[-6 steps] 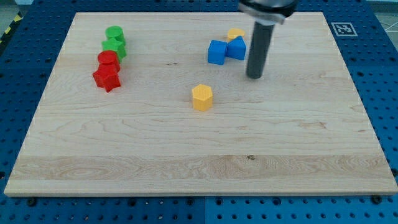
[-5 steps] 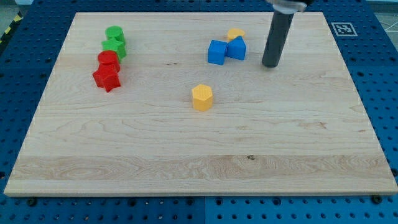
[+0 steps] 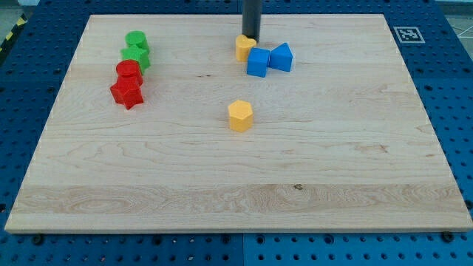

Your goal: Move the yellow heart towards left side of blue cube

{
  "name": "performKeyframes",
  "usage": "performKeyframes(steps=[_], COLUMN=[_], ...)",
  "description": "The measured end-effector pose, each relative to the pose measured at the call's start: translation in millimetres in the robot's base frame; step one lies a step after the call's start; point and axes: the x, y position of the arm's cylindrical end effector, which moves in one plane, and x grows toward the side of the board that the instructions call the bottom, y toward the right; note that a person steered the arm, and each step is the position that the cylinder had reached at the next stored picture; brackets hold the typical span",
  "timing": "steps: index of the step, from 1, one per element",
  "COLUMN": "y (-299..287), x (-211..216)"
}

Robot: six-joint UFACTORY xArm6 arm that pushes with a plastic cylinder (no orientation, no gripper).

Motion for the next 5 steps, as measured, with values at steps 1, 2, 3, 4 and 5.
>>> performKeyframes(steps=[1,2,3,4,5], y=[-16.9,-19.0,-4.8,-3.1,-18.1], x=[0.0,0.0,0.0,5.1,25.3])
